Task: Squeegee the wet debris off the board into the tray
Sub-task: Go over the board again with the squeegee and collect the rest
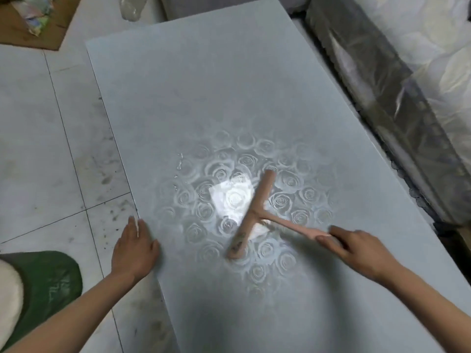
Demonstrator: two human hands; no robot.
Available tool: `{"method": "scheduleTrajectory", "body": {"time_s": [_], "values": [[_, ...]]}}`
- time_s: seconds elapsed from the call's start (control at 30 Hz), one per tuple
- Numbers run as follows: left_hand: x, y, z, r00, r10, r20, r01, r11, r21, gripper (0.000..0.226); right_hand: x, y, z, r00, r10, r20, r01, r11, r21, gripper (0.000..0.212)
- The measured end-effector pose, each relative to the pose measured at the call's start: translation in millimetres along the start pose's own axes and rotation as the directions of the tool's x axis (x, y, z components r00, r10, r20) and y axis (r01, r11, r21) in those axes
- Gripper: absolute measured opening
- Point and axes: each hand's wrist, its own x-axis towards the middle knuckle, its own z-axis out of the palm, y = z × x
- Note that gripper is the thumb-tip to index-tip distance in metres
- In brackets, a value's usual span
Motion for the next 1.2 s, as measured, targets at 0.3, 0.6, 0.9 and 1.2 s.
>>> {"method": "scheduleTrajectory", "body": {"time_s": [0.3,0.6,0.9,1.2], "values": [[51.7,-28.9,-3.1,0.969,-0.164,0.184,0.241,0.790,-0.564,0.032,46.4,-81.4,11.4,0.999,-0.020,0.048,0.019,1.000,0.016,0.048],[56.9,-28.8,-12.9,0.925,-0.168,0.342,0.374,0.571,-0.731,0.031,72.6,-121.3,-20.0,0.997,-0.059,-0.044,0.059,0.998,0.002,0.051],[-0.9,-44.0,-25.8,0.927,-0.206,0.313,0.371,0.608,-0.701,0.063,24.8,-167.9,-21.7,0.998,0.055,-0.030,-0.055,0.998,0.004,0.046],[-117.2,-60.9,-42.1,0.966,-0.126,0.227,0.250,0.692,-0.678,0.026,-90.6,-260.5,-45.7,0.990,-0.069,-0.126,0.042,0.978,-0.206,0.035]]}}
